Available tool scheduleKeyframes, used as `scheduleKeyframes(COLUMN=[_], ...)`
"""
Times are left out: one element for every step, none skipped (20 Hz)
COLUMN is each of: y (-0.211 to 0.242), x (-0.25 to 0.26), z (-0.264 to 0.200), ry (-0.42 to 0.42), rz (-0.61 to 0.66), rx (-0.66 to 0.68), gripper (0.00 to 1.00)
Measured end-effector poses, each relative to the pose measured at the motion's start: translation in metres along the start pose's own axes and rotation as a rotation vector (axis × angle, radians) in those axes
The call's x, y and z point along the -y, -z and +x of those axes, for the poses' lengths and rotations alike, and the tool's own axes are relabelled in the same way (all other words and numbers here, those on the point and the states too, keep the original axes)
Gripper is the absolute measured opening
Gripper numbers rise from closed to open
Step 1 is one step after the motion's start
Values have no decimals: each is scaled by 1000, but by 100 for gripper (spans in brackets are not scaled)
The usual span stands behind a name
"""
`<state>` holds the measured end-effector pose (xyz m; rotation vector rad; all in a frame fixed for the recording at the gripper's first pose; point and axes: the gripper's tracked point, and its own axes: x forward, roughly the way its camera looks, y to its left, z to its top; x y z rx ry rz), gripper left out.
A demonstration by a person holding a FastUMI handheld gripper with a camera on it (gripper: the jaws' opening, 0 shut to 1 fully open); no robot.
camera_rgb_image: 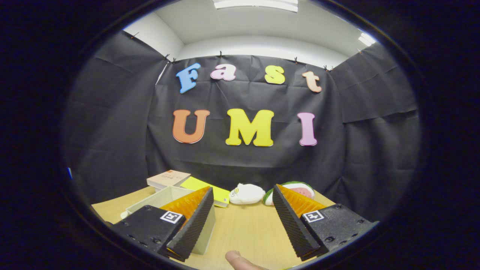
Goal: Open the storage box then place both shoes into the box .Put the left shoe in first, then the right shoe, with the right side of both shoes facing outward in a uniform manner.
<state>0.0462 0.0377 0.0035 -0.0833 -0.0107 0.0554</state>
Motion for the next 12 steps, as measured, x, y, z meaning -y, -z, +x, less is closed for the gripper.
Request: scheduleKeyframes(y=[0,1,2,3,3,5,10,14,19,23,26,27], x=[3,5,9,13,15,17,20,23,26,30,32,34], z=[-2,-3,-5,-8,-10,-11,-12,-12,-13,-12,-12,-12], ry=[0,2,5,10,12,15,18,19,24,28,30,29], rz=[3,4,2,2,2,3,3,4,2,4,8,16], rx=[6,7,8,10,12,10,6,2,-6,-11,-15,-18], gripper=[100,100,100,100,100,100,100,100,100,100,100,100])
